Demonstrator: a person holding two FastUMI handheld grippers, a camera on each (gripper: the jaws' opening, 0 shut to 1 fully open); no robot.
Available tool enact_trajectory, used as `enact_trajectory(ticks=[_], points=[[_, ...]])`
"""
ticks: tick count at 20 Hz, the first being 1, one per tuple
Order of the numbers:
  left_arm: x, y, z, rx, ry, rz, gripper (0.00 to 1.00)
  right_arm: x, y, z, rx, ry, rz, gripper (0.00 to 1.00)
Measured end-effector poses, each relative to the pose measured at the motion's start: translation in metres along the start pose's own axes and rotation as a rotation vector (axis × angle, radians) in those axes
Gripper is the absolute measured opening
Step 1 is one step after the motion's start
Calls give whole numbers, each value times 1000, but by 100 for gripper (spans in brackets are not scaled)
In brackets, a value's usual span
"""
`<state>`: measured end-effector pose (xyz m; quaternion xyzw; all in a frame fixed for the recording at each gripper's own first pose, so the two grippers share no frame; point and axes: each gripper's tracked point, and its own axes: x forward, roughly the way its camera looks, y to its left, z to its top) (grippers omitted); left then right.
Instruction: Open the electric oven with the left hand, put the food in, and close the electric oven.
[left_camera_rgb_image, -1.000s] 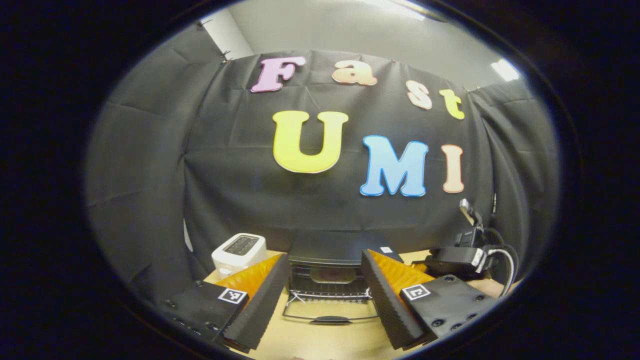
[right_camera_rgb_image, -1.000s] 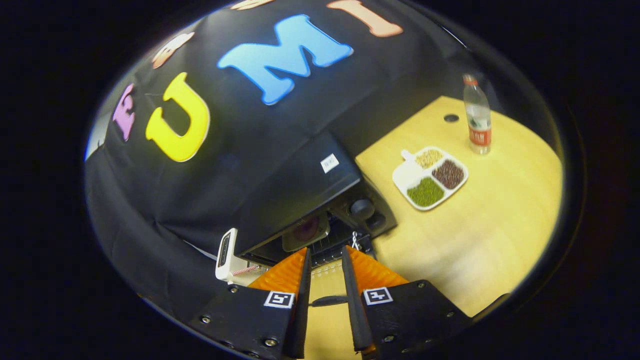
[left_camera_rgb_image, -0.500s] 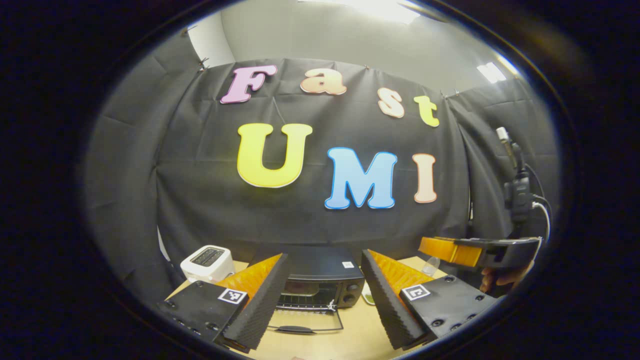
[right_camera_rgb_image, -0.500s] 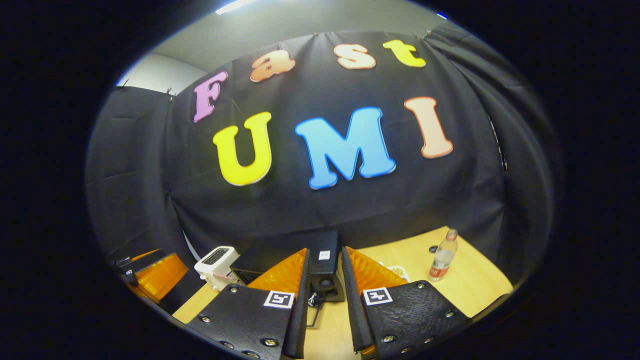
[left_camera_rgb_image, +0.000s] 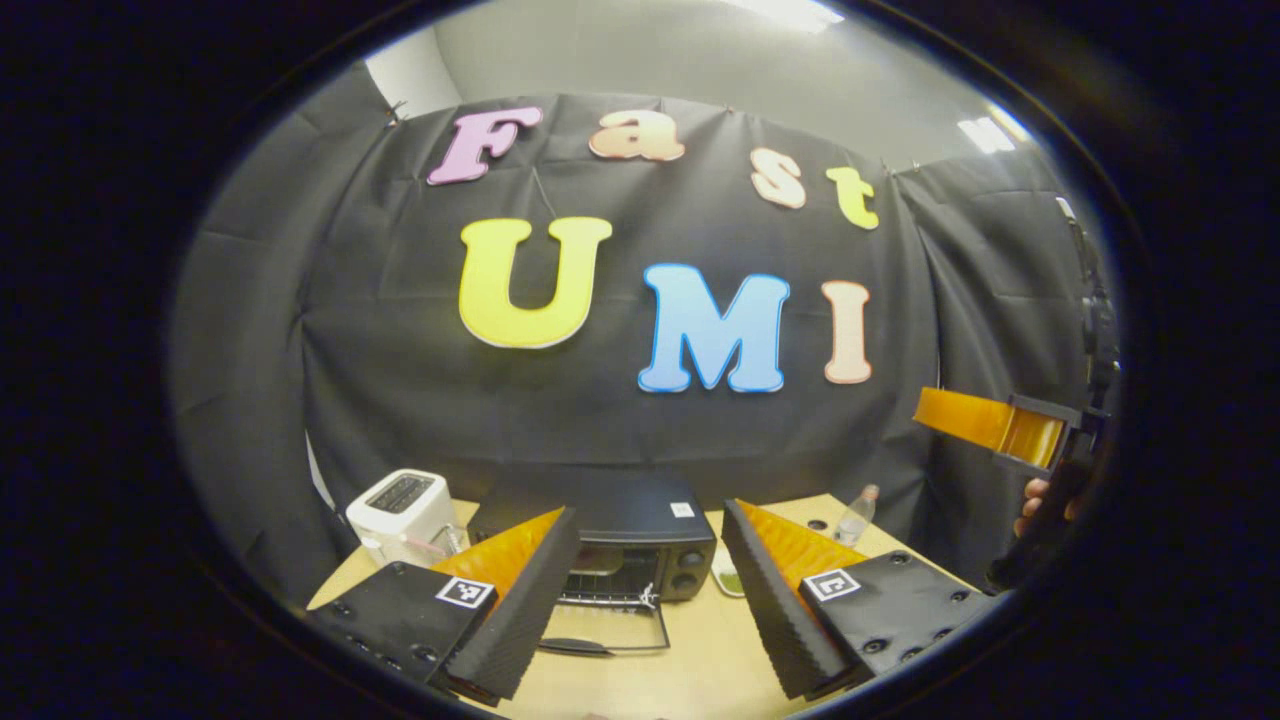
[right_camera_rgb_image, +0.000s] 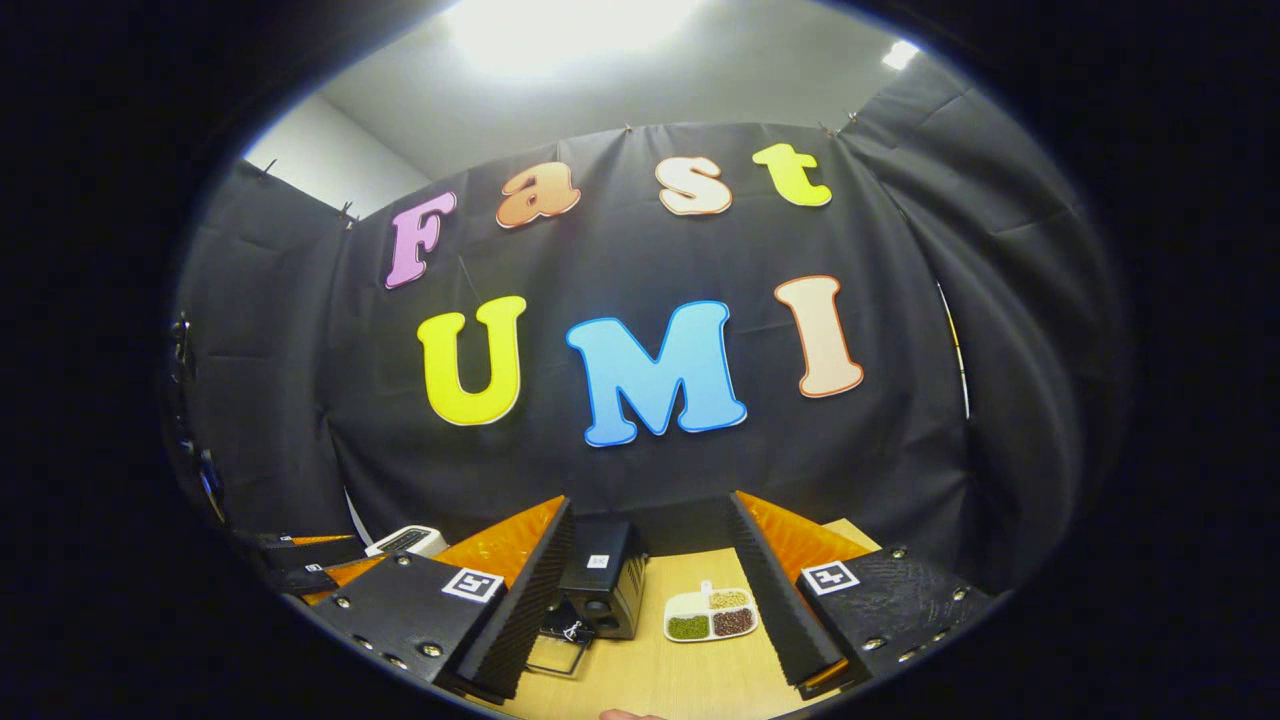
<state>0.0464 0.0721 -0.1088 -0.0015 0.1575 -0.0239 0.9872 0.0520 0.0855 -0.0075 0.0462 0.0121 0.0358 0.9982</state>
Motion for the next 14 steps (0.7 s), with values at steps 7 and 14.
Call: enact_trajectory(ticks=[7,14], points=[[26,27,-93,15,304,35,100,11,-16,-26,-15,79,-12,93],[36,52,-202,85,639,42,100,18,-28,-52,0,158,-42,93]])
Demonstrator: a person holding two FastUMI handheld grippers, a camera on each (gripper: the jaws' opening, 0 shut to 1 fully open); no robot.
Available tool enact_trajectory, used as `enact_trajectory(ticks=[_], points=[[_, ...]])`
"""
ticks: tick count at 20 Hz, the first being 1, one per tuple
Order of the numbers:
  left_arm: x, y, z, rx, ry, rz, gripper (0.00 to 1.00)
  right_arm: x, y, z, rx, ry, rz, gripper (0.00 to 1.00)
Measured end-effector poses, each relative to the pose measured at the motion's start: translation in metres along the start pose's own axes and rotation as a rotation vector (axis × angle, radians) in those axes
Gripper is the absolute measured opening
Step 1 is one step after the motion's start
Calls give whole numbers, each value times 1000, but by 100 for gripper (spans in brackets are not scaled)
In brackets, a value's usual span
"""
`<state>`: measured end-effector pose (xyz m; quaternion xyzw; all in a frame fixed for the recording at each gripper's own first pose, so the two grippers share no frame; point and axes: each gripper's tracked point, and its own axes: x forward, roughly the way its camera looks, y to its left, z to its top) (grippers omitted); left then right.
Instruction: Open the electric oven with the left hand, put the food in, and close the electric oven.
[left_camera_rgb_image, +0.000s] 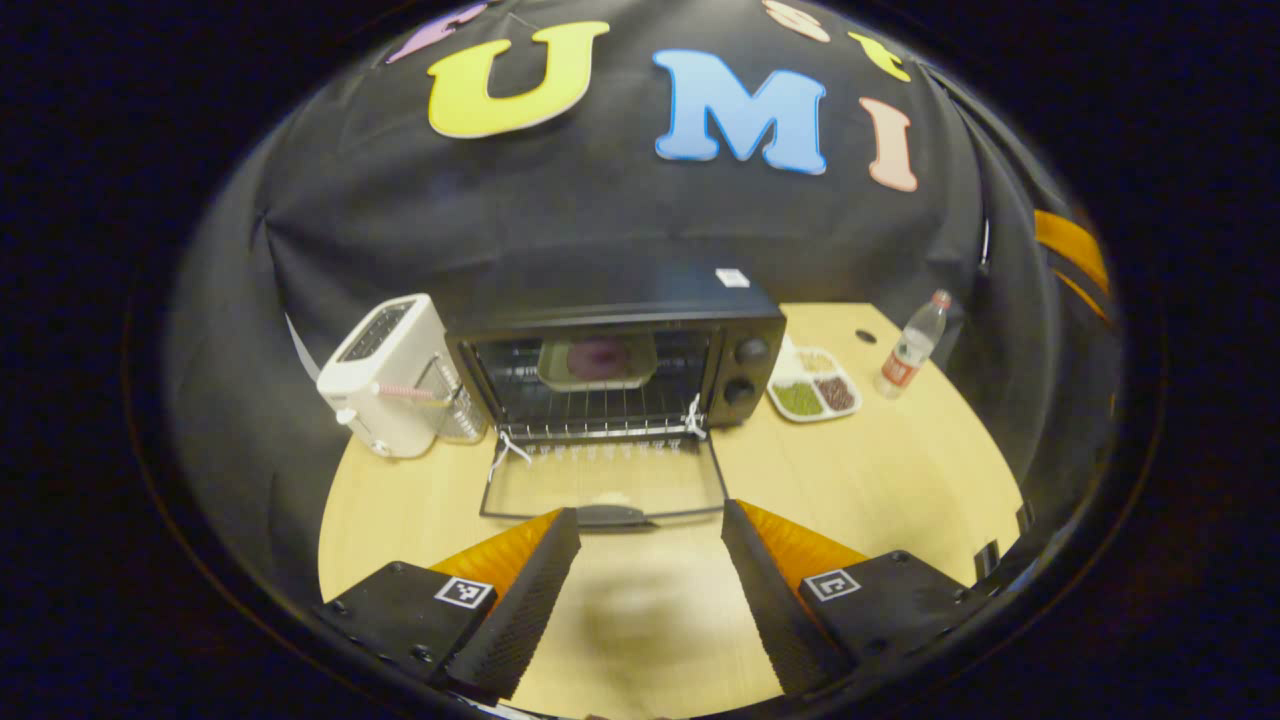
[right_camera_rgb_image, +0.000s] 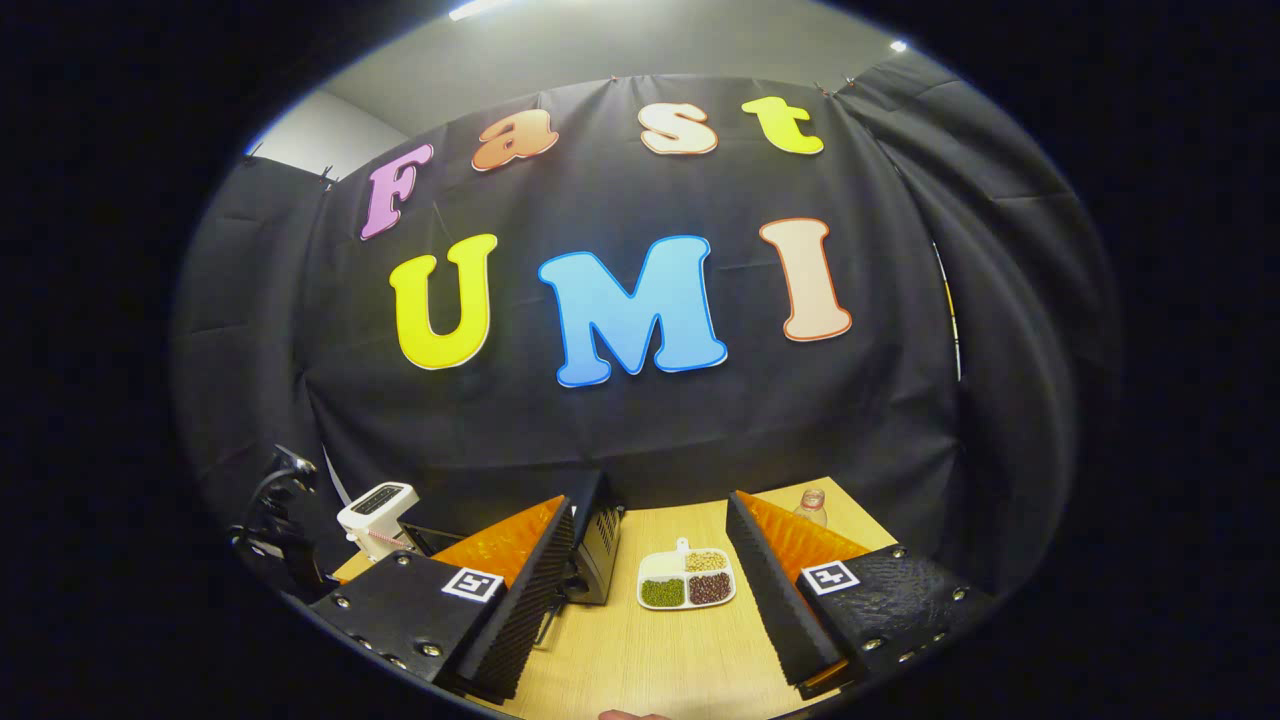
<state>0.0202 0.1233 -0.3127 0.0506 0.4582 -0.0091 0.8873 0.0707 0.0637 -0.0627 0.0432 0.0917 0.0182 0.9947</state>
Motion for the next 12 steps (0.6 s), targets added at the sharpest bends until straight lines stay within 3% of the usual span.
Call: enact_trajectory(ticks=[2,3,4,7,12], points=[[19,7,-27,18,98,8,100,2,-3,-5,-1,15,-9,93],[27,10,-40,11,143,6,92,4,-5,-6,-2,20,-14,93],[35,11,-51,-5,183,-1,97,5,-7,-8,-5,25,-20,93],[52,20,-67,-39,250,-5,100,8,-13,-12,-8,40,-39,93],[83,35,-78,-39,303,4,100,11,-18,-23,-7,73,-63,93]])
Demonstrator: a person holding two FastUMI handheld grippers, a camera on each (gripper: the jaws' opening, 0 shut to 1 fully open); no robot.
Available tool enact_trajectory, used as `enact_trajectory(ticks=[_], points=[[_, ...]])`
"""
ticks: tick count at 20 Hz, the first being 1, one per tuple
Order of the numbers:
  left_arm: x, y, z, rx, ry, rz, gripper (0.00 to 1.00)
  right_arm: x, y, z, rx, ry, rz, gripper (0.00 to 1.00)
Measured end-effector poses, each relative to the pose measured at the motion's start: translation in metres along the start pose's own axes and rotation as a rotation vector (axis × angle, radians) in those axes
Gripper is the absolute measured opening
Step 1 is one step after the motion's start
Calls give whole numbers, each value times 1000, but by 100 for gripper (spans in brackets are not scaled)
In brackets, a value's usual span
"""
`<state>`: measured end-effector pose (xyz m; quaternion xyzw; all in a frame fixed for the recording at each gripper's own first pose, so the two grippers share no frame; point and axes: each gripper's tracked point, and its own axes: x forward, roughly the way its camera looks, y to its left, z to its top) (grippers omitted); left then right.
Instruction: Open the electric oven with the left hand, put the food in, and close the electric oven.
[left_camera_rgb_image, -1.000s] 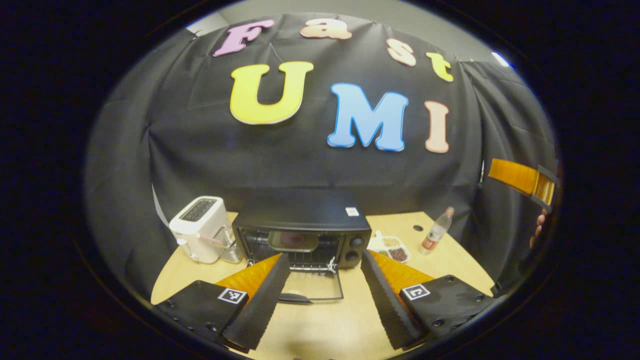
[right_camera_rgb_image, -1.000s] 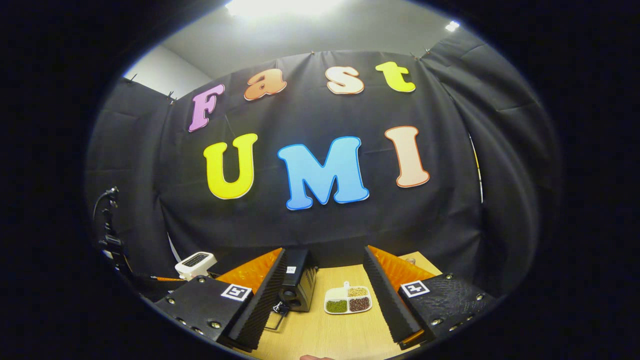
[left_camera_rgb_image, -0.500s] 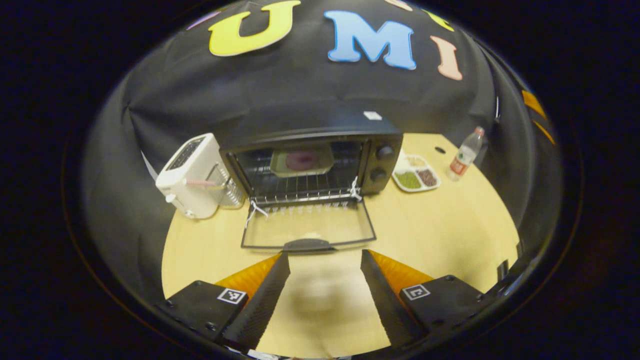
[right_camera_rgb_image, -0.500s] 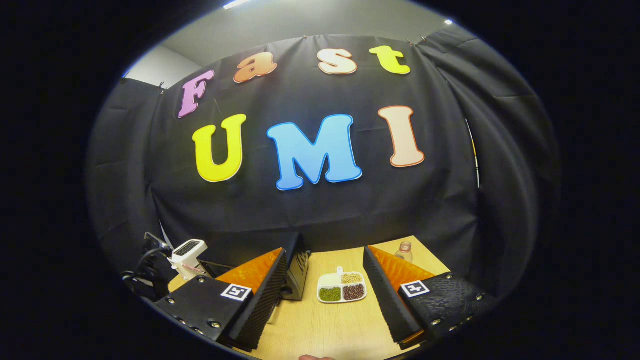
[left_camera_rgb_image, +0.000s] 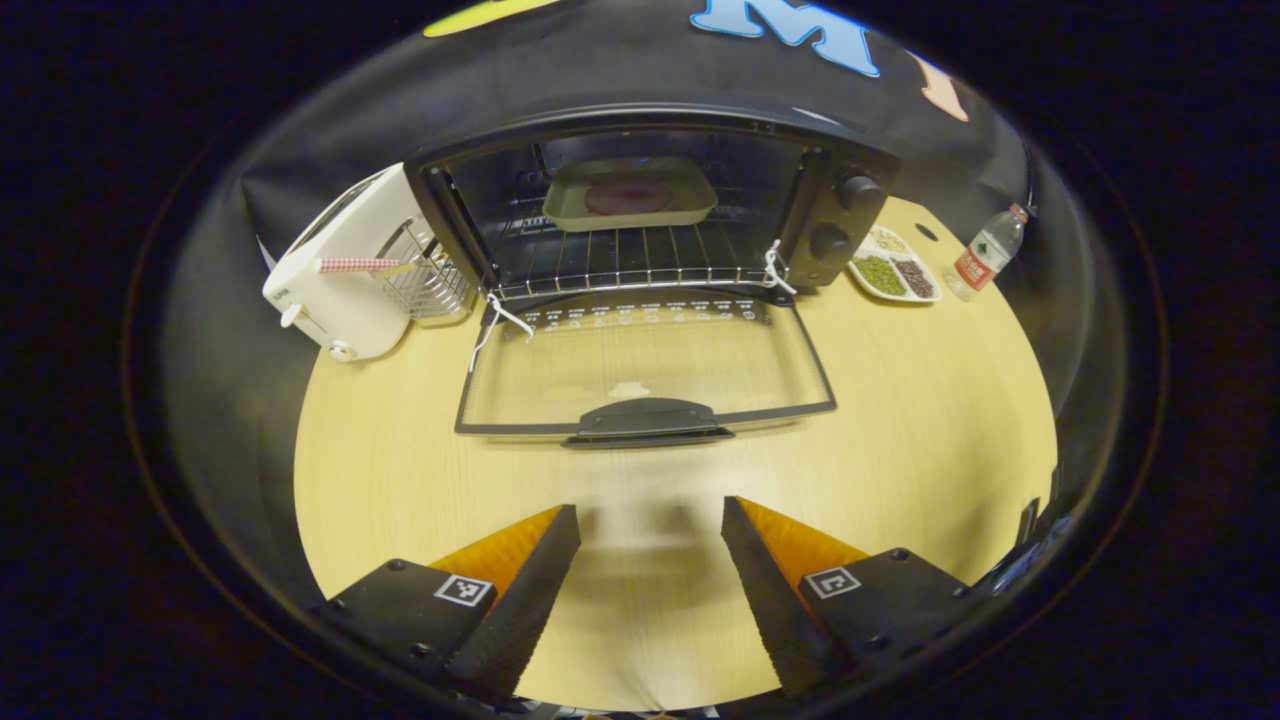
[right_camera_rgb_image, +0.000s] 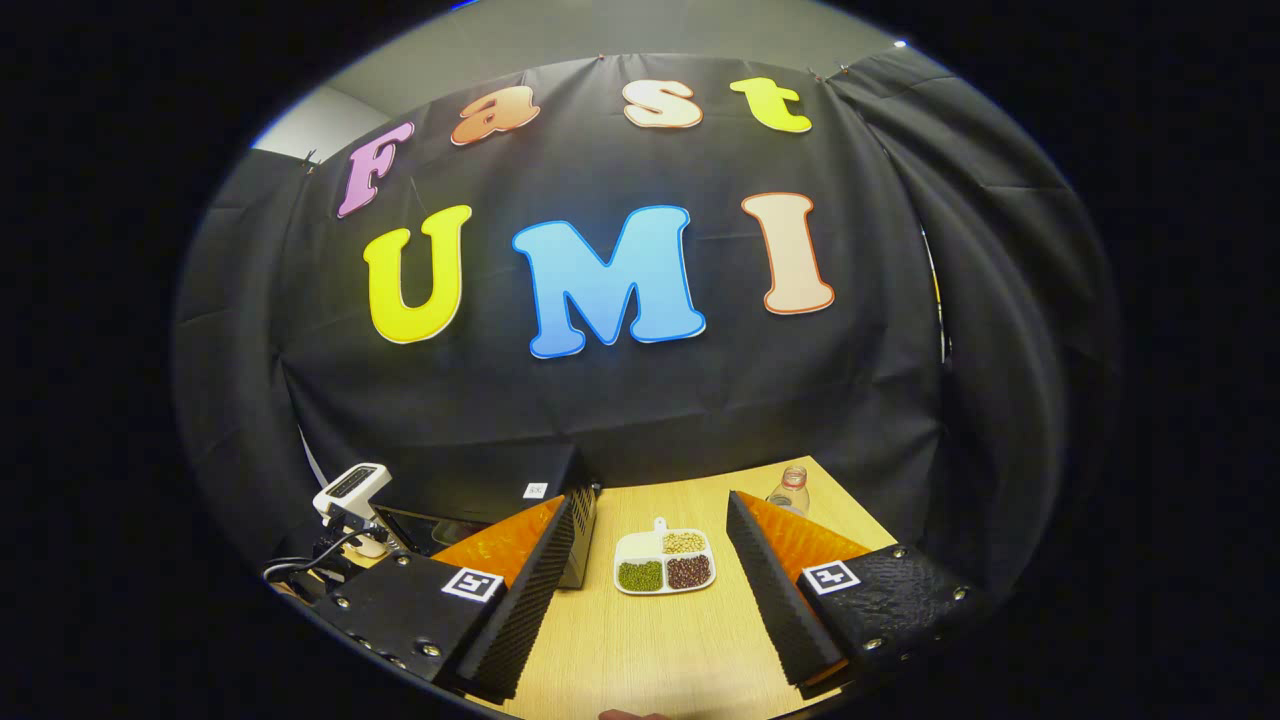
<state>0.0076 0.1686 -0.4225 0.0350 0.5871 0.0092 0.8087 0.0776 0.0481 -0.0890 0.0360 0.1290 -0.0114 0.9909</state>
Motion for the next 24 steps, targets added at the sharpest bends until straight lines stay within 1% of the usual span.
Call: enact_trajectory(ticks=[1,7,8,9,12,13,14,15,16,17,18,19,24], points=[[7,2,1,-3,10,0,98,0,1,-1,3,3,-1,93],[42,5,2,-7,71,-9,98,1,0,2,-16,-5,-21,93],[45,5,3,-6,78,-9,100,1,-2,3,-19,-6,-26,93],[49,4,4,-1,80,-9,98,1,-2,3,-19,-6,-29,93],[57,3,8,15,84,-7,98,0,-5,2,-19,-3,-39,93],[61,2,10,16,86,-9,100,0,-7,1,-19,-1,-43,93],[63,1,9,10,97,-12,100,1,-8,1,-19,1,-45,93],[67,0,9,6,102,-12,98,0,-9,0,-18,3,-49,93],[66,0,9,-6,114,-21,97,1,-10,0,-17,5,-51,93],[69,-1,11,-20,119,-25,100,0,-11,0,-16,6,-53,93],[69,-1,10,-14,126,-26,96,-1,-12,0,-17,6,-54,93],[69,0,10,-8,130,-26,96,-1,-12,0,-17,5,-54,93],[60,-1,11,-6,96,-22,97,-1,-7,0,-17,5,-43,93]])
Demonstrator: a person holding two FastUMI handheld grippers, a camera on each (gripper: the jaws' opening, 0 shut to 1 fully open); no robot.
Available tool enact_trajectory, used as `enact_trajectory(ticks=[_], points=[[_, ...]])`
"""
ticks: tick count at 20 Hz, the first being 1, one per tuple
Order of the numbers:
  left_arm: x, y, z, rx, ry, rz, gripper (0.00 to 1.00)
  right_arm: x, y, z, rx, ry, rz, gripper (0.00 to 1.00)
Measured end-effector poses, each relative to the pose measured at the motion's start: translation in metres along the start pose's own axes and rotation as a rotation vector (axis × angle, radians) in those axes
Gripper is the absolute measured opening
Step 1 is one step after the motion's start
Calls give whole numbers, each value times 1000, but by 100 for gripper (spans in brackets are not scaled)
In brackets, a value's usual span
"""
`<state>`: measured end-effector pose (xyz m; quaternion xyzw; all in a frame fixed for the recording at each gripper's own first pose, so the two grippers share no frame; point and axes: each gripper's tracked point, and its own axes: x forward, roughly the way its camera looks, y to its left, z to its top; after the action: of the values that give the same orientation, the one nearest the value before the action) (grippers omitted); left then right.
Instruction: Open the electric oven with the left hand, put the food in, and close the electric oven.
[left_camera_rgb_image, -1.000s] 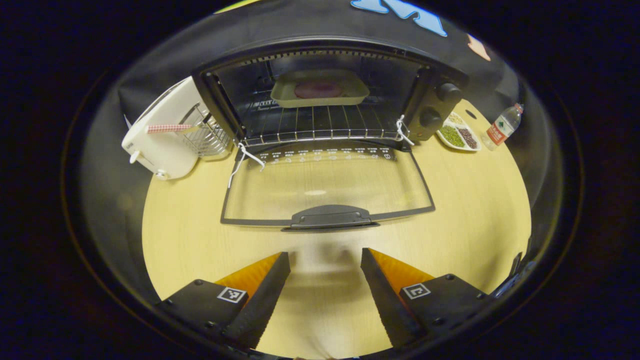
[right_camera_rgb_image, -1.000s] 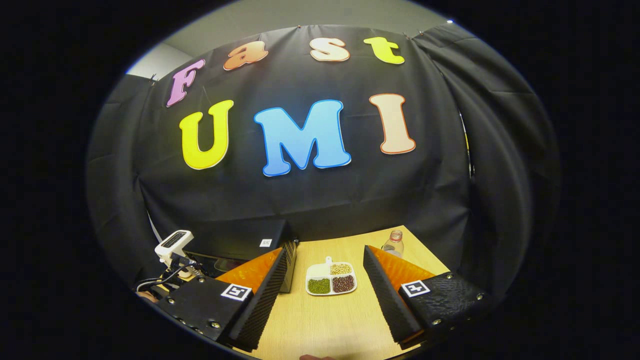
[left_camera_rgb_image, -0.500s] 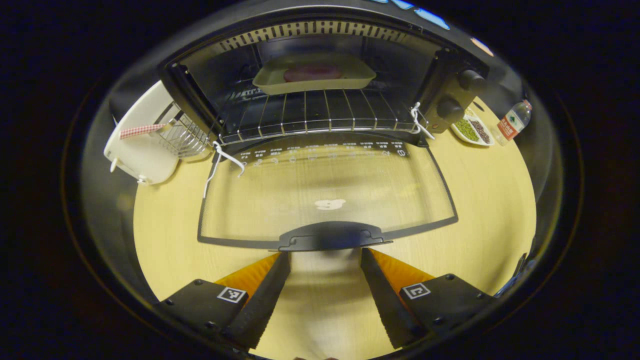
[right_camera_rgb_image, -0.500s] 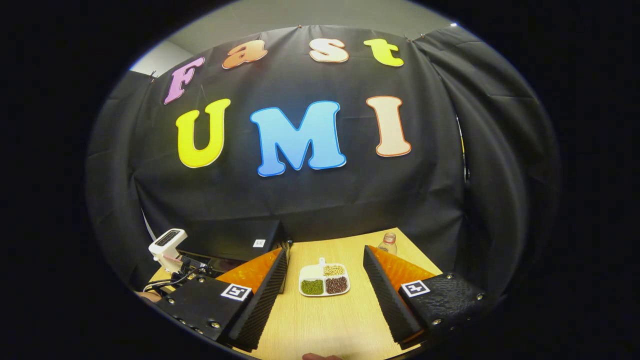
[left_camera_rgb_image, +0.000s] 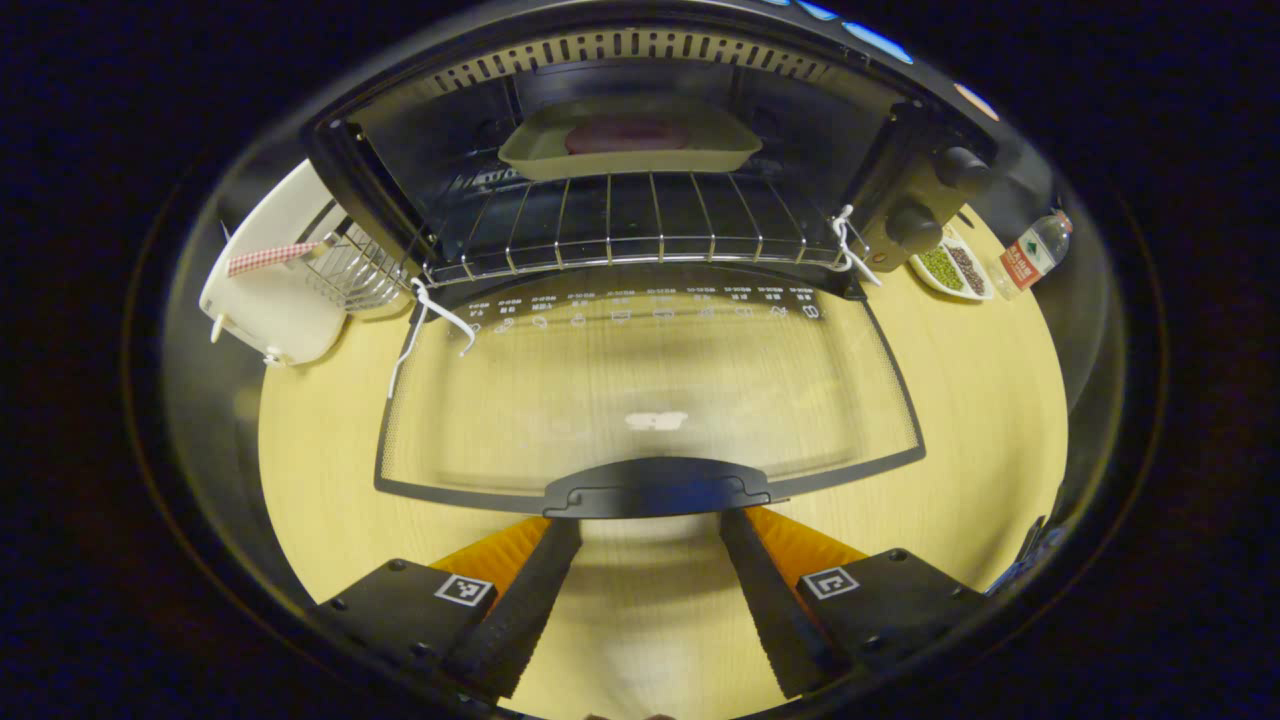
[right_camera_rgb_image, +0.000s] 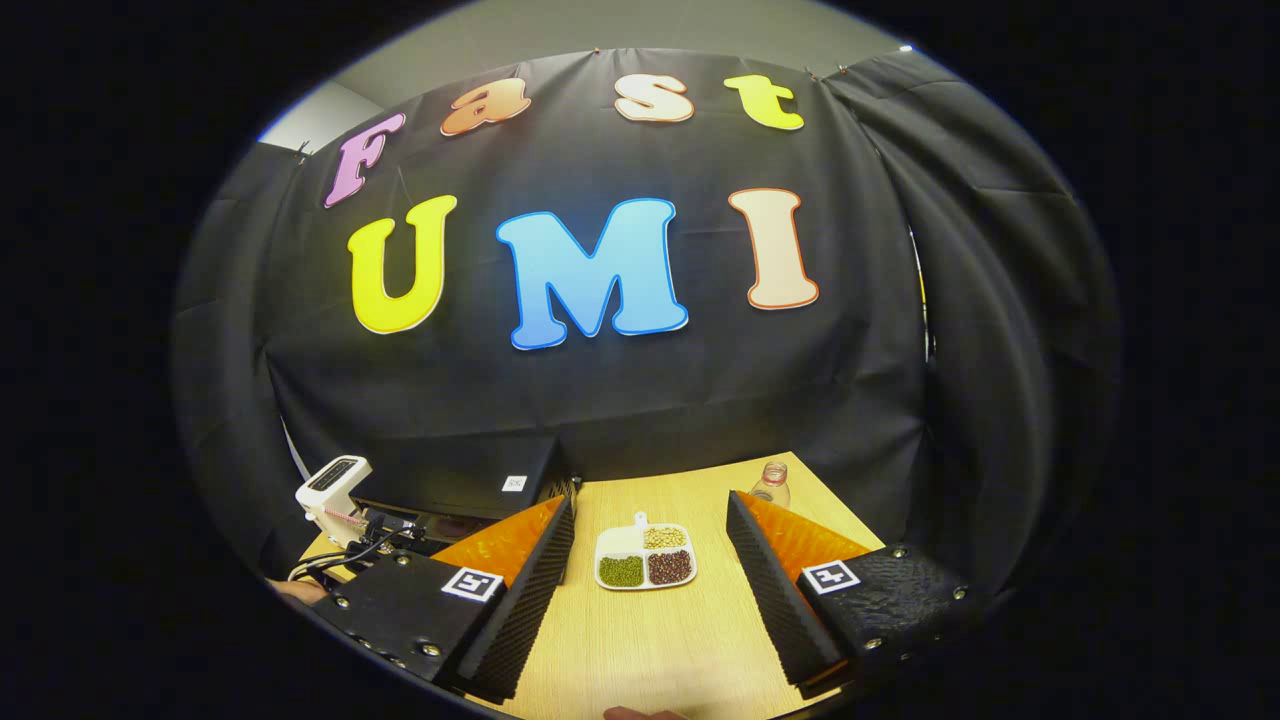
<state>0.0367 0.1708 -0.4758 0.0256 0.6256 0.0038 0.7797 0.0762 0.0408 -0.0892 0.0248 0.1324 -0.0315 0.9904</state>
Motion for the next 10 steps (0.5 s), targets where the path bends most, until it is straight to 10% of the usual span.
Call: enact_trajectory(ticks=[10], points=[[-38,-1,10,9,-95,14,96,-9,9,-1,4,-3,33,93]])
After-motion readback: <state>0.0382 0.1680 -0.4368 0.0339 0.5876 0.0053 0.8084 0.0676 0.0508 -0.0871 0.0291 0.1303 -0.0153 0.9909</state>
